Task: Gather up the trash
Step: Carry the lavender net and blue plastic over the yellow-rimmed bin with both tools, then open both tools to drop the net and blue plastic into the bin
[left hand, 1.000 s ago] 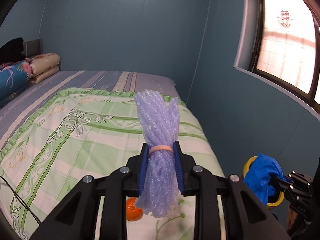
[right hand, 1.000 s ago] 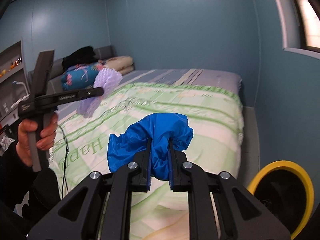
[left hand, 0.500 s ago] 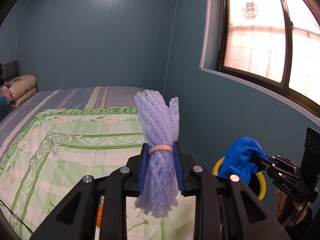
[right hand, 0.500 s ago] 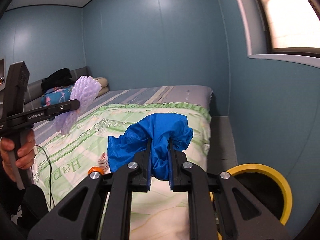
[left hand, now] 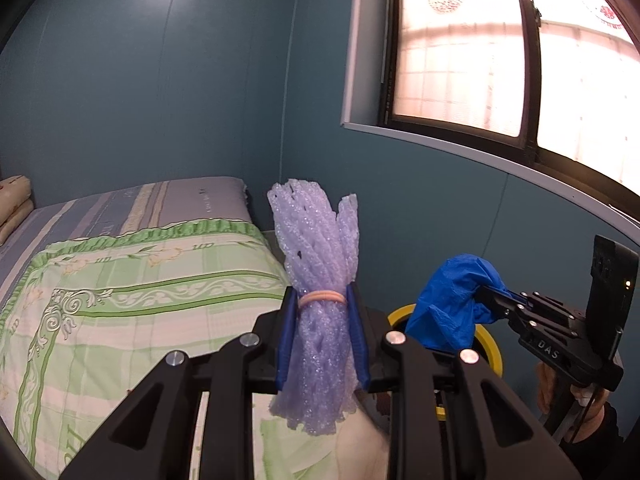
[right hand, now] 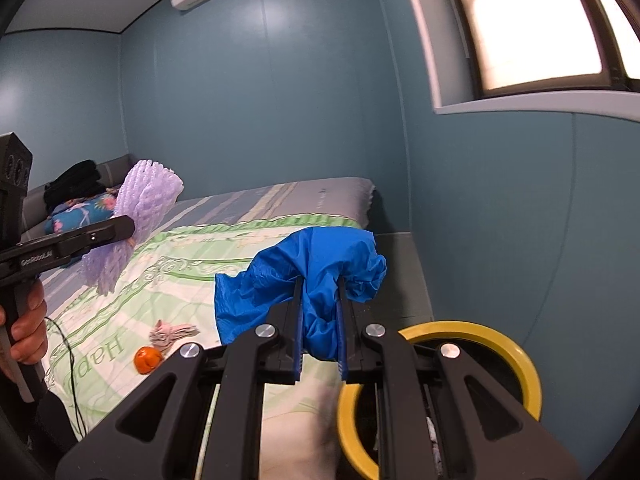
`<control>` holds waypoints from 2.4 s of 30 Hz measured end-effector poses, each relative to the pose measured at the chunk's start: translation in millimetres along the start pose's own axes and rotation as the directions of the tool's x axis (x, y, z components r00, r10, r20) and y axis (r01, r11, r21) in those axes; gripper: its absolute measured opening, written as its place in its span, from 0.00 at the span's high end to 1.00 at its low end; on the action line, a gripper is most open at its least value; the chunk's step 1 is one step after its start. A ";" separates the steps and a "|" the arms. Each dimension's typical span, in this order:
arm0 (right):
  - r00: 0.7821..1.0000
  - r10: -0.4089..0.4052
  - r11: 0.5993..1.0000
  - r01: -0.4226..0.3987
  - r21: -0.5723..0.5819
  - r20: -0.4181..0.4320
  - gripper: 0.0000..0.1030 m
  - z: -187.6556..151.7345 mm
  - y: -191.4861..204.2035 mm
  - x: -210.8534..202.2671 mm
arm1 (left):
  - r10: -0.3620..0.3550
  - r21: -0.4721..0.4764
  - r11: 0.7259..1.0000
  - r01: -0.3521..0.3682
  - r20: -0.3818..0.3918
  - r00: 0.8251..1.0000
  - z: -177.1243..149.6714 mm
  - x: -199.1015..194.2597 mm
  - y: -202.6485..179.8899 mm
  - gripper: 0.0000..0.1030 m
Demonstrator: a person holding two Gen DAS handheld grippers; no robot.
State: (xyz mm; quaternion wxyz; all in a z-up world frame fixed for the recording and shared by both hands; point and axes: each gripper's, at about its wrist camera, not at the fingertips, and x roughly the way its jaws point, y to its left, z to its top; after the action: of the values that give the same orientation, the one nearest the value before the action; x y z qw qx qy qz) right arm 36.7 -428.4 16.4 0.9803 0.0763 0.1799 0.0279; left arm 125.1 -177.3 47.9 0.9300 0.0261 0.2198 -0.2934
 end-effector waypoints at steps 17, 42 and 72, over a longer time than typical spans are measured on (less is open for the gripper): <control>0.986 -0.167 0.983 0.167 0.075 -0.006 0.89 -15.7 -62.1 -2.0 | -0.134 0.088 0.986 0.139 -0.059 0.989 3.7 59.6 -73.0 0.77; 0.940 -0.329 0.932 0.339 0.129 -0.088 0.88 -33.5 -110.1 22.2 | -0.192 0.081 0.974 0.211 -0.197 0.961 -25.6 147.5 -124.1 0.77; 0.891 -0.356 0.886 0.418 0.203 -0.282 0.63 -70.2 -161.8 70.6 | -0.250 -0.043 0.966 0.255 -0.394 0.884 -82.8 253.9 -126.7 0.47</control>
State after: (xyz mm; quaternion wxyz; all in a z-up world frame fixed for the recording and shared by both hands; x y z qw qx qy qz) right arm 81.9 -572.4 -98.9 0.9188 0.1618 0.3092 -0.1841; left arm 207.5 -403.0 -124.3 0.8199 0.0609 0.4035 -0.4016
